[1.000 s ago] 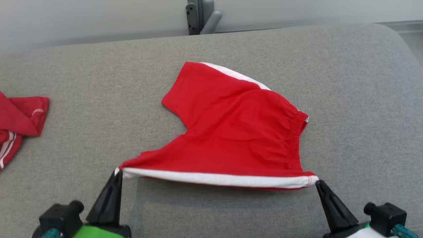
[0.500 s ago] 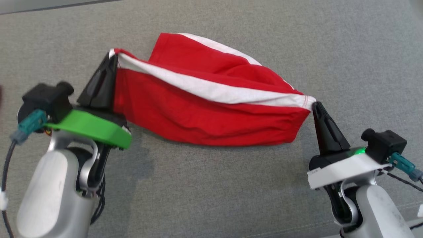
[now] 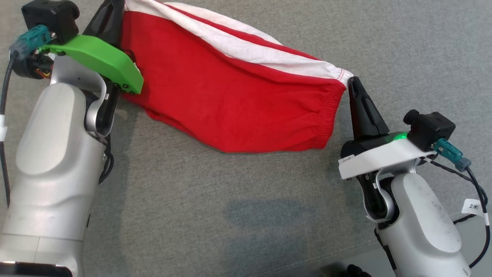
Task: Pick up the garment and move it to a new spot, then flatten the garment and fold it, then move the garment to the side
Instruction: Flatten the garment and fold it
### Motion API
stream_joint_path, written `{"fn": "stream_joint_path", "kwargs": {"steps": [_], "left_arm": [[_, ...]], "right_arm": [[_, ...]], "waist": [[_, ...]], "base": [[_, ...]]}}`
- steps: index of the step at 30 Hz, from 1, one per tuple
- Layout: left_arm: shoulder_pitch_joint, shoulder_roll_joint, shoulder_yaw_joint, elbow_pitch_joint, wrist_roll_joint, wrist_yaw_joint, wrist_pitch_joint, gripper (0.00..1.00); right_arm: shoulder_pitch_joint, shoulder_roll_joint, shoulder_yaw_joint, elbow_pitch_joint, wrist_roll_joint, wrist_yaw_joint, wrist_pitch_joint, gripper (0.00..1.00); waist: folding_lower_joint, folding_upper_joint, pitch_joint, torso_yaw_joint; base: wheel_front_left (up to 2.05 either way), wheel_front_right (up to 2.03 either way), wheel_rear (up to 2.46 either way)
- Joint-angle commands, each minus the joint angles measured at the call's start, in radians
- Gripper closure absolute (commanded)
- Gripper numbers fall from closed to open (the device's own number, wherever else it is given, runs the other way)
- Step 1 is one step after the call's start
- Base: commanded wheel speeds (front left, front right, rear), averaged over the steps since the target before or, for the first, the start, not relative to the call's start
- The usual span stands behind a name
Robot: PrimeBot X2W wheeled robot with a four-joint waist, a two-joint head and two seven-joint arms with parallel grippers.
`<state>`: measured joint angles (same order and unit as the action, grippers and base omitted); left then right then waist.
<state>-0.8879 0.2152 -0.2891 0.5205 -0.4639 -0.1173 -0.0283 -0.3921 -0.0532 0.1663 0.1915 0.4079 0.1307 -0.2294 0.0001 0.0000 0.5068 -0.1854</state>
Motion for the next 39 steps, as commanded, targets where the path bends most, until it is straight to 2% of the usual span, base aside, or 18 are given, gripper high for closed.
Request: {"fn": "stream_joint_path", "kwargs": {"steps": [1,7,8,9,10,11,17,21,26,31,34,39], "left_arm": [[-0.036,0.002,-0.005,0.047,-0.004,-0.005,-0.013,1.00],[-0.111,-0.011,-0.030,0.223,-0.017,-0.012,-0.063,1.00],[-0.121,-0.012,-0.031,0.246,-0.024,-0.013,-0.072,0.92],[-0.126,-0.013,-0.035,0.268,-0.026,-0.014,-0.080,0.60],[-0.132,-0.014,-0.039,0.284,-0.030,-0.014,-0.093,0.10],[-0.136,-0.013,-0.043,0.298,-0.032,-0.014,-0.107,0.00],[-0.096,-0.007,-0.055,0.309,-0.014,-0.013,-0.209,0.00],[-0.056,0.007,-0.045,0.258,0.010,0.010,-0.231,0.00],[0.065,0.019,0.005,0.057,0.061,0.066,-0.236,0.00],[0.257,0.021,0.051,-0.194,0.116,0.116,-0.236,0.00],[0.351,0.022,0.055,-0.281,0.129,0.134,-0.236,0.00],[0.462,0.033,0.059,-0.350,0.123,0.149,-0.236,0.00]], "right_arm": [[-0.021,0.000,0.007,0.014,0.009,0.000,-0.012,1.00],[-0.055,0.001,0.038,0.054,0.029,0.000,-0.030,1.00],[-0.059,0.001,0.042,0.057,0.032,0.000,-0.031,1.00],[-0.061,0.002,0.049,0.056,0.029,0.000,-0.034,0.76],[-0.061,0.002,0.053,0.055,0.027,0.000,-0.036,0.33],[-0.058,0.001,0.056,0.053,0.021,0.000,-0.037,0.00],[0.001,-0.005,0.024,-0.031,-0.058,0.000,-0.038,0.00],[0.036,-0.009,-0.015,-0.101,-0.106,0.000,-0.038,0.00],[0.088,-0.007,-0.079,-0.198,-0.164,0.000,-0.037,0.00],[0.128,-0.012,-0.128,-0.240,-0.207,0.000,-0.037,0.00],[0.148,-0.016,-0.139,-0.239,-0.216,0.000,-0.037,0.00],[0.192,-0.017,-0.161,-0.229,-0.230,0.000,-0.037,0.00]], "waist": [[-0.0001,0.0000,0.037,-0.039],[-0.0001,0.0000,0.049,-0.054],[-0.0001,0.0000,0.050,-0.055],[-0.0001,0.0000,0.050,-0.056],[-0.0001,0.0000,0.049,-0.056],[-0.0001,0.0000,0.048,-0.055],[-0.0001,0.0000,0.027,-0.033],[-0.0001,0.0000,0.013,-0.018],[-0.0001,0.0000,-0.016,0.009],[-0.0001,0.0000,-0.069,0.038],[-0.0001,0.0000,-0.099,0.046],[-0.0001,0.0000,-0.135,0.055]], "base": [[0.00,0.00,0.00],[0.00,0.00,0.00],[0.00,0.00,0.00],[0.00,0.00,0.00],[0.00,0.00,0.00],[0.00,0.00,0.00],[0.00,0.00,0.00],[0.00,0.00,0.00],[0.00,0.00,0.00],[0.00,0.00,0.00],[0.00,0.00,0.00],[0.00,0.00,0.00]]}}
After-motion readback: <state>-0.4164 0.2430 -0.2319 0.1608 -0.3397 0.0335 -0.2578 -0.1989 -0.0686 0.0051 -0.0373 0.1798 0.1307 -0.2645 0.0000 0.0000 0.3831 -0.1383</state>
